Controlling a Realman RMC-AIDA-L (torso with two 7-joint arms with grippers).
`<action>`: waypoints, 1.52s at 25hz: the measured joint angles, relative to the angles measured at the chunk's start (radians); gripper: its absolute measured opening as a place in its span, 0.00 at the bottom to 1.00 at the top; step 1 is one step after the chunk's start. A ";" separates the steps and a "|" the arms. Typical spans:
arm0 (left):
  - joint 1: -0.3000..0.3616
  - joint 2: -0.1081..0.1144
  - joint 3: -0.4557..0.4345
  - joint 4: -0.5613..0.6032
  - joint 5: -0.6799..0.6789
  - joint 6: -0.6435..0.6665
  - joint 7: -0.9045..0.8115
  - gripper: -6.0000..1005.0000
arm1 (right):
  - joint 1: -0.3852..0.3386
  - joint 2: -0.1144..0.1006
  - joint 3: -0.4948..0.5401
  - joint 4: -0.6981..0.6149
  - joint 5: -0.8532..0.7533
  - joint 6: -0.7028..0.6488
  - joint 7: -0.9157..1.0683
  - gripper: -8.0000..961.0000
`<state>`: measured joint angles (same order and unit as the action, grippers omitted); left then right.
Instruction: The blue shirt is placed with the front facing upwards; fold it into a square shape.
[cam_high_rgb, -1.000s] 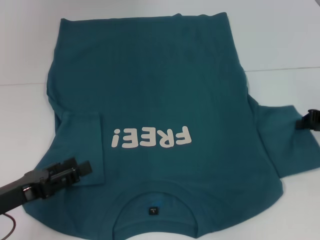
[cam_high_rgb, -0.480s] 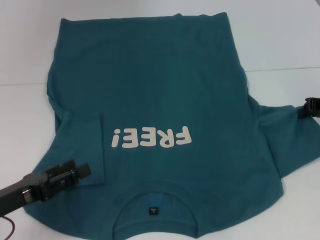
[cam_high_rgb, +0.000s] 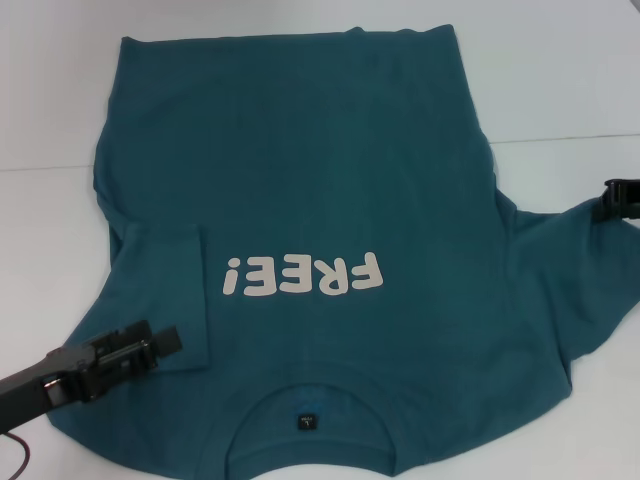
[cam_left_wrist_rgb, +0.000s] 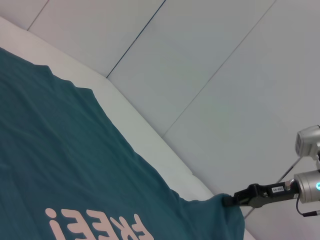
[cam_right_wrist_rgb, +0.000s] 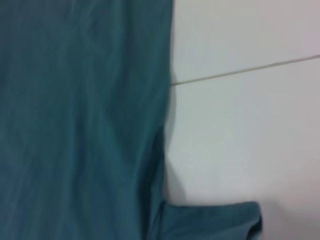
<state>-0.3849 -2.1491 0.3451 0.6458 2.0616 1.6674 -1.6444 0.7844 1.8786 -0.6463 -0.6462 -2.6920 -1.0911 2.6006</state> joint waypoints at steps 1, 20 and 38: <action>-0.001 0.000 0.000 0.000 0.000 0.000 0.000 0.81 | 0.002 0.001 -0.002 0.001 -0.001 -0.008 -0.001 0.06; -0.005 0.000 -0.026 -0.003 0.000 -0.001 0.000 0.81 | 0.084 0.029 -0.013 -0.018 0.014 -0.183 0.018 0.08; -0.006 -0.001 -0.026 -0.003 0.000 -0.008 0.000 0.81 | 0.122 0.051 -0.029 -0.003 0.049 -0.118 0.080 0.09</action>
<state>-0.3907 -2.1505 0.3190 0.6426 2.0617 1.6598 -1.6445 0.9066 1.9292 -0.6750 -0.6490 -2.6434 -1.2089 2.6803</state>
